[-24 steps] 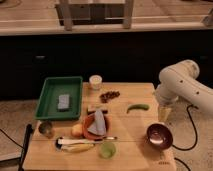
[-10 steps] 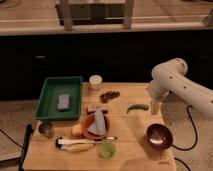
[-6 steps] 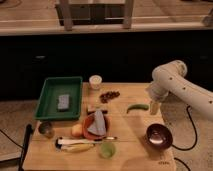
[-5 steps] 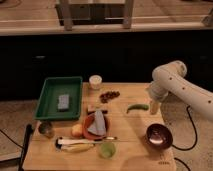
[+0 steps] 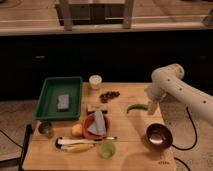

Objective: Place pepper in plastic cup

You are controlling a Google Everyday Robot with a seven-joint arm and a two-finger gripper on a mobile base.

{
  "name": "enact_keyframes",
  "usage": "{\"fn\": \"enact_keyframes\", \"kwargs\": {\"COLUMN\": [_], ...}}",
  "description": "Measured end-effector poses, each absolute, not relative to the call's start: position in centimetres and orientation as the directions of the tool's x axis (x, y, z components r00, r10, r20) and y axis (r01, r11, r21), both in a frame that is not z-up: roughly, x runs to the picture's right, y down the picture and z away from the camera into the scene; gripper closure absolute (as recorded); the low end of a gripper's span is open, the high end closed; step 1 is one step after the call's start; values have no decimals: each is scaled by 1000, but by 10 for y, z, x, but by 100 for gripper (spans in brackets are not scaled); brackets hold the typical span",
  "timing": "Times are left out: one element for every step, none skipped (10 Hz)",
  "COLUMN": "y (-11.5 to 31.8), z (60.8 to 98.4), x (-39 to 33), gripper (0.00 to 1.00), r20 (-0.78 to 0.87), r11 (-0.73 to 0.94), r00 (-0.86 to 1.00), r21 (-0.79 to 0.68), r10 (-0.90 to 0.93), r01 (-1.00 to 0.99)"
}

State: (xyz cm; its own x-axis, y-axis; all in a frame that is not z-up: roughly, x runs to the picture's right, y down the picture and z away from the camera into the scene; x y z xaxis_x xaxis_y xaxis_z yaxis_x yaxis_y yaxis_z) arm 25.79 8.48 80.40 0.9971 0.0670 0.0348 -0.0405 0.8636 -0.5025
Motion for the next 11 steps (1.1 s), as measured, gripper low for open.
{"fn": "enact_keyframes", "kwargs": {"y": [87, 89, 91, 93, 96, 98, 101, 104, 106, 112, 114], "z": [810, 815, 819, 825, 831, 834, 839, 843, 846, 852, 855], "x": [259, 260, 259, 258, 257, 257, 257, 257, 256, 255, 255], "gripper": [20, 20, 20, 20, 20, 20, 20, 20, 20, 20, 20], "r20": [37, 38, 40, 44, 48, 49, 52, 54, 58, 62, 65], "r11": [862, 860, 859, 857, 854, 852, 850, 847, 846, 842, 841], "r00": [997, 996, 996, 995, 995, 995, 994, 994, 993, 992, 991], "r21": [-505, -508, -509, -513, -517, -520, -524, -528, -531, -535, -538], "r10": [75, 81, 83, 87, 89, 92, 97, 100, 104, 111, 116], "r01": [-46, -51, -51, -52, -51, -53, -56, -56, -58, -61, -63]}}
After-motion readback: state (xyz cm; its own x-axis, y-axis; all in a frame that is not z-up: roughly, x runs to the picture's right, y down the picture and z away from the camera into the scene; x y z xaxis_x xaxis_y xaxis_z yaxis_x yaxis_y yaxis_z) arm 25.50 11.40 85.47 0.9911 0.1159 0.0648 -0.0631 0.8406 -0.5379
